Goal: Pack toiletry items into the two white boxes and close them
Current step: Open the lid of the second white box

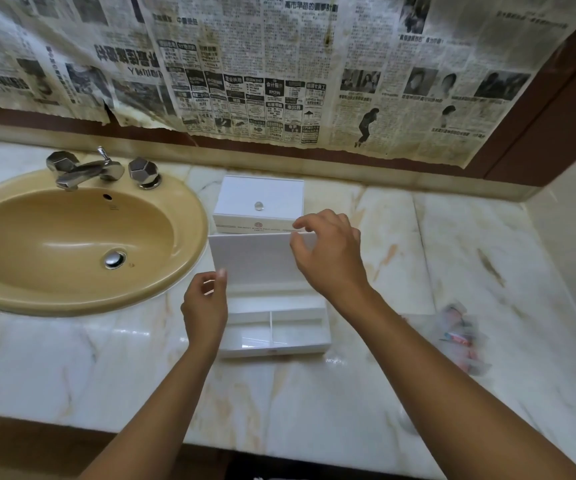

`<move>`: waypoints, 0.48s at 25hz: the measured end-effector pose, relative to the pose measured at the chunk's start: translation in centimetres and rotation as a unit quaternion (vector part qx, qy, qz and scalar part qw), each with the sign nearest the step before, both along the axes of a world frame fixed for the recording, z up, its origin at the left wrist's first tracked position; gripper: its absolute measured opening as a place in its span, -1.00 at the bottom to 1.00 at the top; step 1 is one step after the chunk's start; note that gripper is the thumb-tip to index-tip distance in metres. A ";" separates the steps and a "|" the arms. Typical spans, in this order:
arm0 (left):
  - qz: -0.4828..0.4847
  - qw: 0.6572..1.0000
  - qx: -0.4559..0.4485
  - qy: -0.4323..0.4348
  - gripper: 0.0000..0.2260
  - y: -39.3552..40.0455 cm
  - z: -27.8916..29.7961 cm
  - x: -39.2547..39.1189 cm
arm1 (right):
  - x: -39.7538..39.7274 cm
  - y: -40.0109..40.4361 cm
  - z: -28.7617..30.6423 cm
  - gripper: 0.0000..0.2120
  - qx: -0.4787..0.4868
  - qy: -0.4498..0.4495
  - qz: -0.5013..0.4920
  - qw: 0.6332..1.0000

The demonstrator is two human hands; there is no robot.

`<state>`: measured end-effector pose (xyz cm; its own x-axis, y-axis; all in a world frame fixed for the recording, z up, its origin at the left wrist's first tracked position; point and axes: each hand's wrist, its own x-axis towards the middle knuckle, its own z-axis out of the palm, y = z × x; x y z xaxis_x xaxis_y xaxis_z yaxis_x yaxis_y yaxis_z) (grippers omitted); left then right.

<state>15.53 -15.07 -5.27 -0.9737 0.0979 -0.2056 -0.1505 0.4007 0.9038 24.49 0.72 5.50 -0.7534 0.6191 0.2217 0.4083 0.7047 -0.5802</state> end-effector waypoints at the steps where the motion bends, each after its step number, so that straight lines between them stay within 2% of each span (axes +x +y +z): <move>1: 0.001 1.000 -0.003 0.002 -0.71 0.0 0.0 0.0 | 0.7 0.5 -0.1 -0.81 -0.003 -0.002 -0.005 1.000; 4: 0.001 1.000 -0.010 0.011 -0.74 0.0 0.0 0.4 | 3.3 2.5 -0.7 -0.81 -0.021 -0.028 -0.023 0.999; 6: 0.002 1.000 -0.009 0.022 -0.75 -0.1 0.0 0.6 | 5.4 3.9 -1.6 -0.79 -0.031 -0.076 -0.036 0.996; 9: 0.001 0.999 -0.015 0.033 -0.75 -0.1 -0.2 0.8 | 8.8 6.1 -3.0 -0.73 -0.038 -0.177 -0.038 0.983; 12: 0.002 0.999 -0.016 0.033 -0.75 0.0 -0.2 0.9 | 12.2 8.2 -3.8 -0.57 -0.048 -0.299 -0.024 0.953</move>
<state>16.41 -15.10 -5.45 -0.9856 0.0876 -0.1446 -0.0935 0.4296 0.8982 36.67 8.96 1.70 -0.6979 0.6512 -0.2982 0.7162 0.6327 -0.2944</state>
